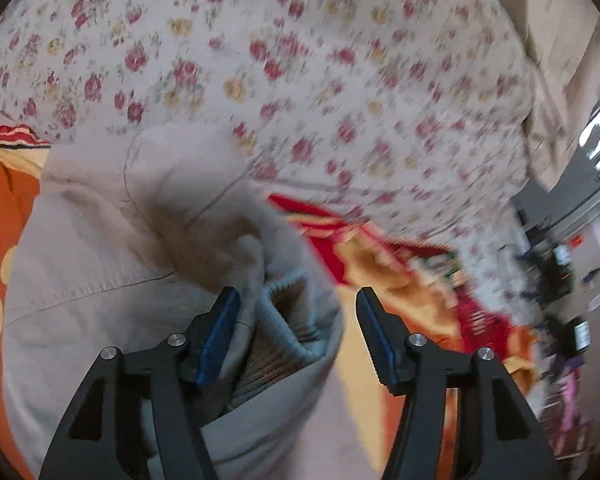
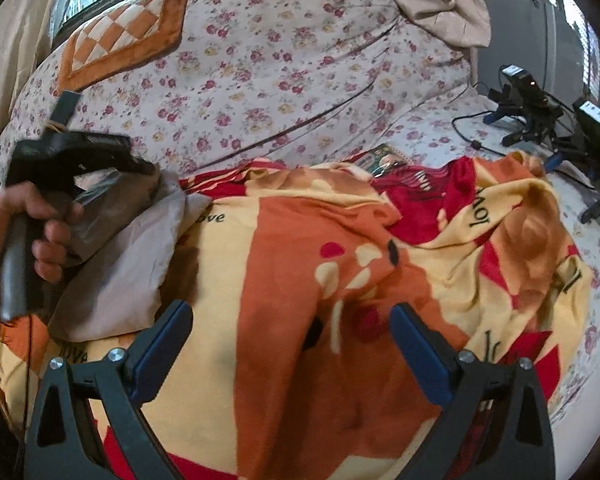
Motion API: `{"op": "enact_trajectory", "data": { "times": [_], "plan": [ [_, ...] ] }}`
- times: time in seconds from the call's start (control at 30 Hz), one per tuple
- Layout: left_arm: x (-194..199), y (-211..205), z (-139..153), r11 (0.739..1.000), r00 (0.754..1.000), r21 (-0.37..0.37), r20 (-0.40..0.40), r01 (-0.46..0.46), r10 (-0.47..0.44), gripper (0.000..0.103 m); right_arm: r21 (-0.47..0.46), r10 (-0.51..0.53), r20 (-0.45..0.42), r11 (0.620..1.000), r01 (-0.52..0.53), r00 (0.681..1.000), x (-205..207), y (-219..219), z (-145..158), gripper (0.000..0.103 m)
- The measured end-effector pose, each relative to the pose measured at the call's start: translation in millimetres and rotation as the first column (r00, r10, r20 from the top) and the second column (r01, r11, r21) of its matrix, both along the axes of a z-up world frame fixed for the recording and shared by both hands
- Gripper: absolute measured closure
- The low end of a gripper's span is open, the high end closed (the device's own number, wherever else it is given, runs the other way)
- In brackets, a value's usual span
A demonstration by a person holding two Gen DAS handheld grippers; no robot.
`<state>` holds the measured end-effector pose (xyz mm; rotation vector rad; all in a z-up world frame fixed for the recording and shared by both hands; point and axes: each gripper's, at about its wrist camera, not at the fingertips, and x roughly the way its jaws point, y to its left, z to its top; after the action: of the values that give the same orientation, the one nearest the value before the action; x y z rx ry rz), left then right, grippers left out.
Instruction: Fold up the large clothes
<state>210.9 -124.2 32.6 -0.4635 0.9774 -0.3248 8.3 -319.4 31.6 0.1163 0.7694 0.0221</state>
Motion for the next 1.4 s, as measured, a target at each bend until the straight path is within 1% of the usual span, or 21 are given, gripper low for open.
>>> {"op": "enact_trajectory", "data": {
  "times": [0.1,0.2,0.27,0.37,0.43,0.53,0.57,0.6,0.63,0.67,0.73,0.77,0.87,0.97,1.07,1.13,1.23,1.27,1.3,1.33,1.4],
  "plan": [
    [-6.0,19.1,35.2,1.0,0.997,-0.024,0.07,-0.018,0.019,0.057,-0.001,-0.006,0.024,1.0,0.006,1.0,-2.7,0.7,4.7,0.002],
    [-14.9,46.7,57.1,0.995,0.988,0.081,0.144,-0.062,0.05,0.057,-0.007,0.0,0.064,1.0,0.0,0.998,-6.6,8.0,12.0,0.002],
    [-23.6,71.7,54.3,0.975,0.984,0.191,0.159,-0.113,0.083,0.057,-0.006,0.012,0.108,1.0,-0.011,0.994,-10.6,17.1,20.2,0.003],
    [-40.5,95.6,29.6,0.932,0.984,0.332,0.141,-0.147,0.105,0.057,-0.002,0.052,0.216,0.999,-0.053,0.975,-18.0,37.2,38.1,0.004],
    [-51.3,99.7,15.8,0.926,0.989,0.36,0.13,-0.118,0.075,0.057,0.024,0.081,0.281,0.996,-0.091,0.956,-17.7,50.2,49.7,0.006],
    [-73.6,86.2,-5.6,0.952,0.991,0.306,0.124,0.008,-0.048,0.063,0.034,0.109,0.332,0.991,-0.127,0.937,-8.4,66.5,63.2,0.007],
    [-87.1,72.2,-11.9,0.962,0.979,0.244,0.131,0.122,-0.157,0.072,0.017,0.112,0.336,0.992,-0.124,0.935,-1.4,72.1,68.4,0.008],
    [-94.6,63.8,-13.2,0.956,0.964,0.215,0.134,0.197,-0.229,0.073,0.012,0.113,0.337,0.992,-0.125,0.935,2.7,74.5,71.3,0.008],
    [-111.6,47.5,-17.6,0.923,0.919,0.186,0.149,0.337,-0.366,0.073,0.014,0.115,0.344,0.992,-0.128,0.932,9.0,76.2,75.8,0.009],
    [-122.5,38.5,-21.6,0.893,0.886,0.183,0.149,0.411,-0.439,0.073,0.019,0.116,0.348,0.991,-0.13,0.93,13.1,77.2,79.1,0.009],
    [-135.3,33.0,-24.7,0.862,0.853,0.185,0.154,0.472,-0.499,0.073,0.026,0.126,0.342,0.989,-0.144,0.931,28.2,81.0,85.1,0.009],
    [-138.1,36.0,-25.3,0.862,0.85,0.176,0.161,0.476,-0.502,0.073,0.031,0.142,0.338,0.986,-0.162,0.93,35.5,84.1,86.8,0.009],
    [-134.4,50.6,-20.7,0.885,0.868,0.133,0.175,0.447,-0.465,0.073,0.031,0.23,0.324,0.967,-0.254,0.918,61.3,105.1,88.6,0.014],
    [-137.5,66.0,-13.7,0.917,0.895,0.137,0.205,0.375,-0.396,0.073,0.054,0.389,0.285,0.906,-0.42,0.876,91.5,140.3,86.8,0.03],
    [-140.6,90.2,-3.8,0.954,0.921,0.144,0.258,0.263,-0.292,0.073,0.016,0.456,0.201,0.883,-0.469,0.867,114.3,174.7,73.5,0.031],
    [-138.1,105.1,0.4,0.972,0.934,0.152,0.284,0.179,-0.217,0.073,-0.015,0.48,0.205,0.873,-0.488,0.853,112.7,182.4,58.4,0.03],
    [-123.8,116.0,-11.5,0.971,0.964,0.235,0.243,0.049,-0.108,0.073,-0.039,0.523,0.116,0.852,-0.522,0.844,120.2,185.7,32.0,0.029],
    [-117.9,116.9,-17.0,0.969,0.973,0.244,0.217,0.026,-0.08,0.073,-0.03,0.548,0.075,0.837,-0.547,0.833,123.5,185.4,23.6,0.05],
    [-114.7,118.6,-22.9,0.972,0.978,0.236,0.198,0.013,-0.061,0.073,-0.026,0.559,0.023,0.829,-0.558,0.829,125.5,184.2,15.8,0.078],
    [-112.1,119.9,-25.2,0.976,0.981,0.218,0.187,0.007,-0.049,0.073,0.0,0.542,-0.01,0.84,-0.542,0.84,127.5,178.1,11.9,0.098],
    [-112.2,125.9,-23.7,0.984,0.982,0.179,0.189,-0.008,-0.027,0.073,0.104,0.522,0.023,0.847,-0.521,0.853,117.9,154.6,18.5,0.099]
  ]
}}
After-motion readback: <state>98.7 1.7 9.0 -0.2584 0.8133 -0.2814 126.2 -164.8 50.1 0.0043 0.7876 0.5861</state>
